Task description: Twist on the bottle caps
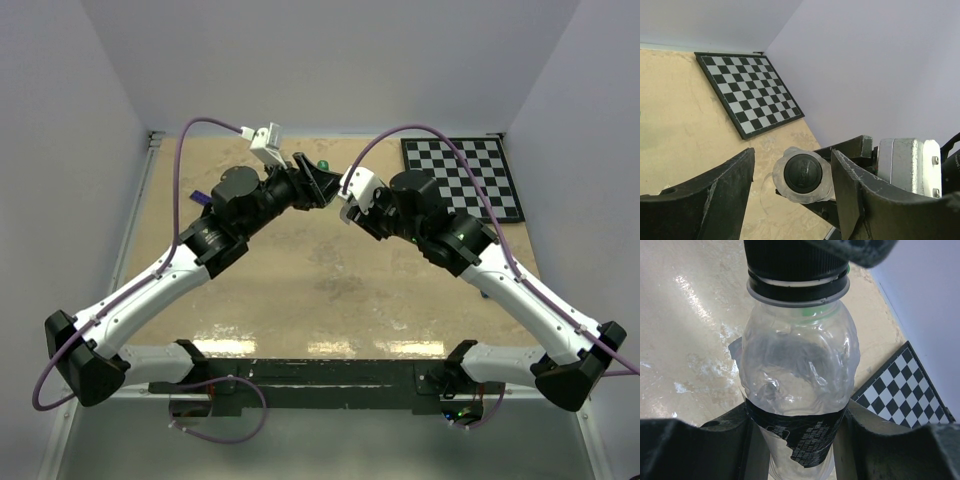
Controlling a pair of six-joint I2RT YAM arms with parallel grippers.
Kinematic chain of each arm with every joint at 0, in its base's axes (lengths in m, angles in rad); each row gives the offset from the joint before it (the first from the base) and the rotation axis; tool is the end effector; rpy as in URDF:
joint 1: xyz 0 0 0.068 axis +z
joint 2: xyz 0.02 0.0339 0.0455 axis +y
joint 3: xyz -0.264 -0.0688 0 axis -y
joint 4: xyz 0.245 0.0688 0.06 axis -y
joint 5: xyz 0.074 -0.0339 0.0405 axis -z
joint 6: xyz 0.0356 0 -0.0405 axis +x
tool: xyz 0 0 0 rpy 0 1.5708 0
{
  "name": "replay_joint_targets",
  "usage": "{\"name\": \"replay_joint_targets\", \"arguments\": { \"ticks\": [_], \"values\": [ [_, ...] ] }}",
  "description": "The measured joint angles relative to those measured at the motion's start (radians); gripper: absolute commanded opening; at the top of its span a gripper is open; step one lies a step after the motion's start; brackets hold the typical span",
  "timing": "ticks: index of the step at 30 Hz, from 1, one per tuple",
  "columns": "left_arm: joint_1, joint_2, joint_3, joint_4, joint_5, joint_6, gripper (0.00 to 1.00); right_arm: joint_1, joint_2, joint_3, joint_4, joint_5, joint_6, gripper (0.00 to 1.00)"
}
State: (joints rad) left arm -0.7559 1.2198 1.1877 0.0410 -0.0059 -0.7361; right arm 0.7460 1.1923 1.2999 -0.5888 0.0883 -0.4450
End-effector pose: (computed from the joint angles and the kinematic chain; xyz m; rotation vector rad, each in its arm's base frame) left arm 0.2080 -0.1958 0.4145 0.0117 1.6855 -1.1506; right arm 0.1906 0.1719 0.3941 -1.1048 1.7284 0.0967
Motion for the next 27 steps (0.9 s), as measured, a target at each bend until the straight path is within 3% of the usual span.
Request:
{"name": "replay_joint_targets", "arguments": {
  "ticks": [15, 27],
  "values": [
    [-0.027, 0.035, 0.045, -0.033, -0.04, 0.024, 0.61, 0.0, 0.014, -0.014, 0.013, 0.007, 0.0, 0.0],
    [-0.032, 0.028, 0.037, -0.056, -0.08, 0.003, 0.48, 0.0, 0.021, -0.014, 0.021, 0.018, 0.0, 0.0]
  ]
}}
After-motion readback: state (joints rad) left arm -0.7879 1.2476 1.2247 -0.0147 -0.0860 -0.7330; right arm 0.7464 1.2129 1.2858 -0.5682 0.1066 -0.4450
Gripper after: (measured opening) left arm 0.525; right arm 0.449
